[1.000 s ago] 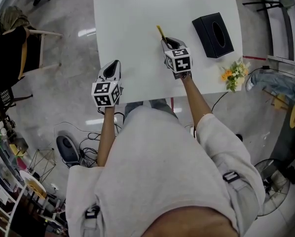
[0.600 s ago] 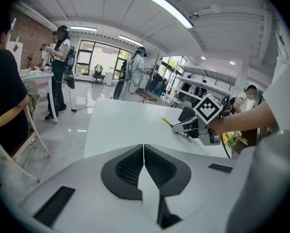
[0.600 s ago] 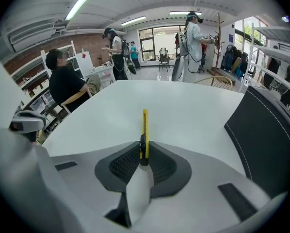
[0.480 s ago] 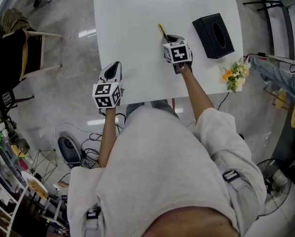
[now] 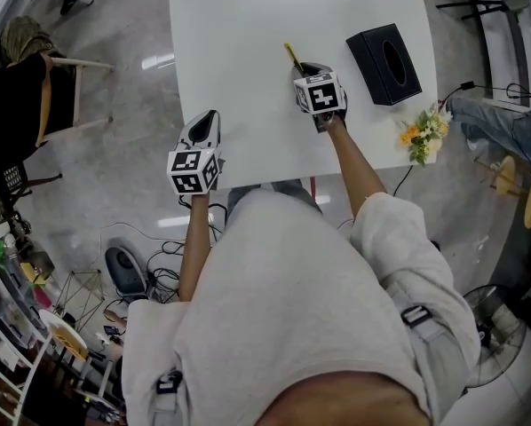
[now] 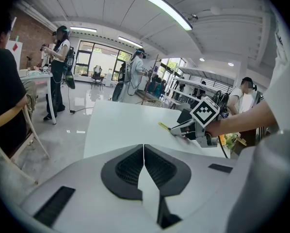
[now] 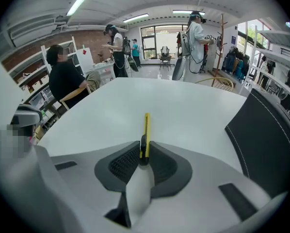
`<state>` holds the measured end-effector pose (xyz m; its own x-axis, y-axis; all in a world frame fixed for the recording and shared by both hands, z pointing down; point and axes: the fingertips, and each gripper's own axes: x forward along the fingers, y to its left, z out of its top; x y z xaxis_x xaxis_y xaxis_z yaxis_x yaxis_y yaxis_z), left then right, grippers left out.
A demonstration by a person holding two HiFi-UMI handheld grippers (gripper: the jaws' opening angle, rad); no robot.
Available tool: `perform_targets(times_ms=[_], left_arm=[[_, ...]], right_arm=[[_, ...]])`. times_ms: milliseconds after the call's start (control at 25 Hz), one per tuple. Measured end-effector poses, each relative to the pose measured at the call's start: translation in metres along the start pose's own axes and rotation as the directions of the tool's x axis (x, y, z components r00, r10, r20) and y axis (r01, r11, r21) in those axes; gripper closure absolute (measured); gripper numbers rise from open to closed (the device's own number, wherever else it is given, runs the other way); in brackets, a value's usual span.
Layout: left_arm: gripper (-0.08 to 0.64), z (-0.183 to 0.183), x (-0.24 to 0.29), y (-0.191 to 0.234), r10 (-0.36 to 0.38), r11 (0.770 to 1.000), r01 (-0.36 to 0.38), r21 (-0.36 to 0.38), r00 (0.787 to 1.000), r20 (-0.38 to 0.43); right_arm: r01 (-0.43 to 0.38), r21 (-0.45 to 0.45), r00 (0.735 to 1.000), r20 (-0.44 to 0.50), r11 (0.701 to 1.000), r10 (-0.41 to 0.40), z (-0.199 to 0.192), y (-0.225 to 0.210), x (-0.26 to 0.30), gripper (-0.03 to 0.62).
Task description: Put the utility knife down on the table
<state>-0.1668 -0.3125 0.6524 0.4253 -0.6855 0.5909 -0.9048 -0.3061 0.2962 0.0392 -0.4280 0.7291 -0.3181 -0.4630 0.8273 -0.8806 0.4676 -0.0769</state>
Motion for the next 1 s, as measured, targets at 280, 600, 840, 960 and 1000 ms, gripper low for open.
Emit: perform_targets(times_ms=[280, 600, 840, 960, 1000], left_arm=[[0.537, -0.001, -0.006, 0.004, 0.002, 1.0, -0.002, 0.001, 1.0, 0.003], [0.537, 0.003, -0.01, 0.003, 0.0, 1.0, 0.0, 0.01, 1.0, 0.016], [0.537, 0.011, -0.011, -0.002, -0.007, 1.0, 0.006, 0.024, 0.999, 0.036], [0.537, 0.019, -0.013, -0.004, -0.01, 1.0, 0.009, 0.029, 0.999, 0.053], [0.537, 0.021, -0.013, -0.005, -0.011, 0.999, 0.01, 0.033, 0.998, 0.058]], right_arm=[[-0.016, -0.023, 1.0, -0.008, 1.0, 0.016, 0.001, 0.01, 0.002, 0.426], [0.028, -0.017, 0.996, 0.082, 0.999, -0.026, 0.017, 0.002, -0.013, 0.414], [0.053, -0.016, 0.983, 0.176, 0.998, -0.049, 0.03, 0.003, -0.042, 0.439], [0.058, -0.013, 0.972, 0.229, 0.998, -0.053, 0.037, 0.006, -0.062, 0.469], [0.058, -0.013, 0.968, 0.246, 0.998, -0.053, 0.038, 0.007, -0.068, 0.48]])
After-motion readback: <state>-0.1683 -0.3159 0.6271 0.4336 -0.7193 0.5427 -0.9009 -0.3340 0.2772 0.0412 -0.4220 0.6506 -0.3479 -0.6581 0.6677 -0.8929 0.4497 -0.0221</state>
